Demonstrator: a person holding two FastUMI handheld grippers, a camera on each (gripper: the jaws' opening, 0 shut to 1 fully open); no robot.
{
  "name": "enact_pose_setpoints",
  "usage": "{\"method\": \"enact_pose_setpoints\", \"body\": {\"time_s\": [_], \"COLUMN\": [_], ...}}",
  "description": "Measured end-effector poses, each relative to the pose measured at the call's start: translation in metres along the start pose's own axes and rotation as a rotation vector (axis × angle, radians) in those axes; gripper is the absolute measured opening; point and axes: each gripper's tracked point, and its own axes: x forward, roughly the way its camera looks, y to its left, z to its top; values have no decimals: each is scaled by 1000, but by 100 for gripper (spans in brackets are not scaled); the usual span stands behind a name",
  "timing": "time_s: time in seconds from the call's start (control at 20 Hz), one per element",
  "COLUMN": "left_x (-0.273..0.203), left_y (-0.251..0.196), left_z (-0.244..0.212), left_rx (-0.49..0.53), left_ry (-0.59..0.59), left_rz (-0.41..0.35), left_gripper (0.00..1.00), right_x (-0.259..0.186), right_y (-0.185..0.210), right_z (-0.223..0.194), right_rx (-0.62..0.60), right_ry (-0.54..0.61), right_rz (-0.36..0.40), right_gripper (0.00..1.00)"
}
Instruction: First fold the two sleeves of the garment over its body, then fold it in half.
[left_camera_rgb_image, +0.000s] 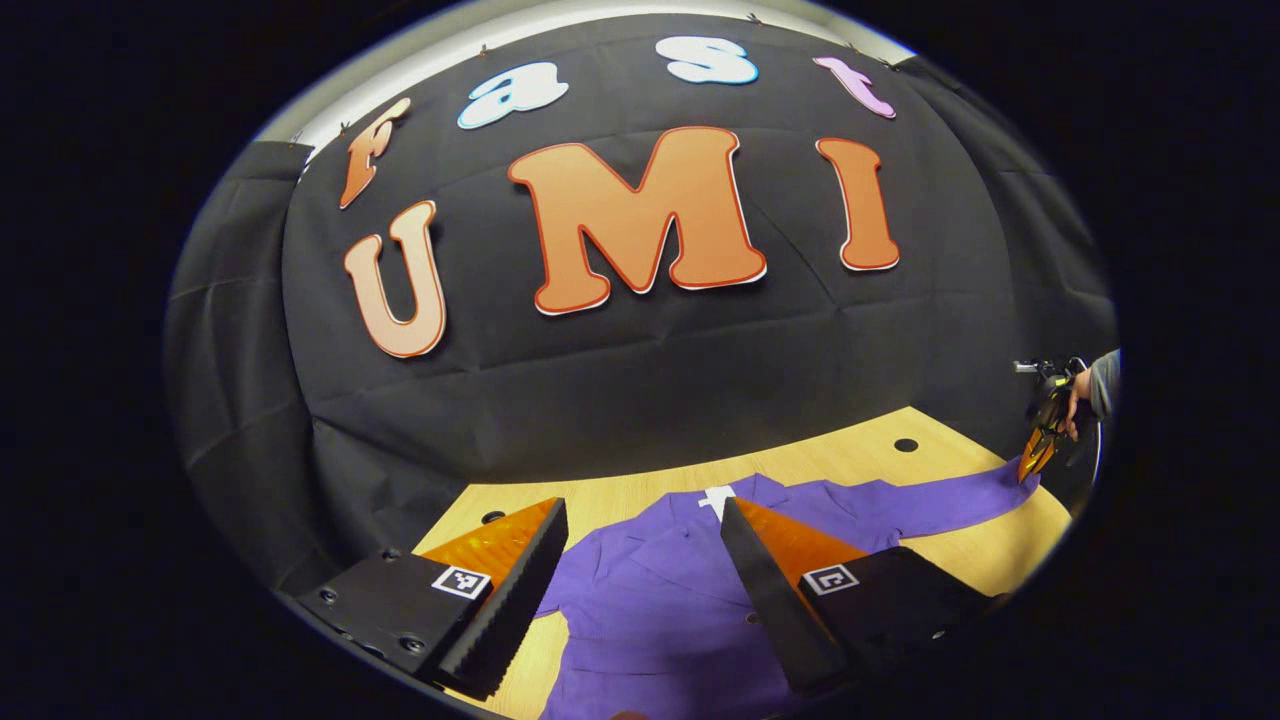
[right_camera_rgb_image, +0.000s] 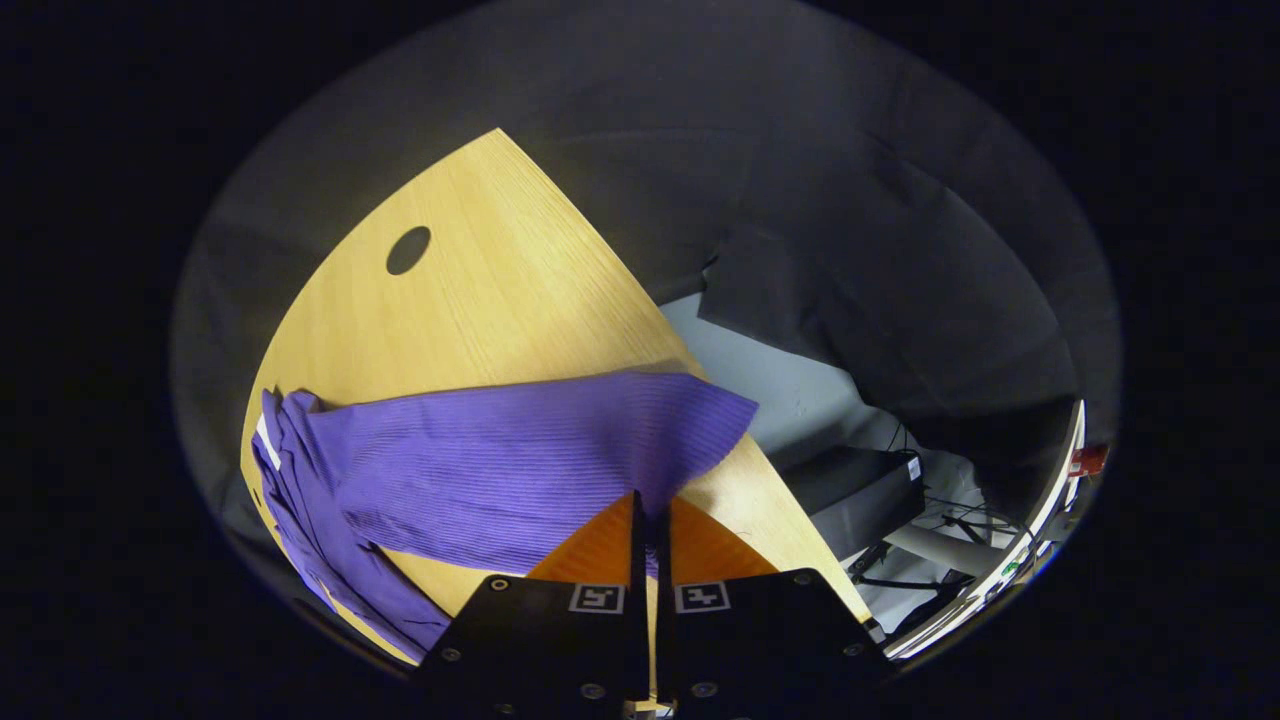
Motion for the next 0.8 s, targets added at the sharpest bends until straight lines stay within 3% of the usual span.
{"method": "enact_pose_setpoints", "body": {"time_s": [0.35, 0.7, 0.75, 0.8], "left_x": [-18, -35, -37, -39], "left_y": [47, 115, 125, 135], "left_z": [-1, -8, -10, -11], "left_rx": [-46, -108, -111, -113], "left_ry": [-53, -77, -82, -86], "left_rz": [2, 12, 14, 17], "left_gripper": [97, 97, 93, 97], "right_x": [-58, -133, -144, -154], "right_y": [62, 163, 181, 200], "right_z": [-2, -16, -21, -24], "right_rx": [-58, -132, -151, -167], "right_ry": [-97, -199, -211, -219], "right_rz": [42, 125, 139, 156], "right_gripper": [4, 4, 4, 4]}}
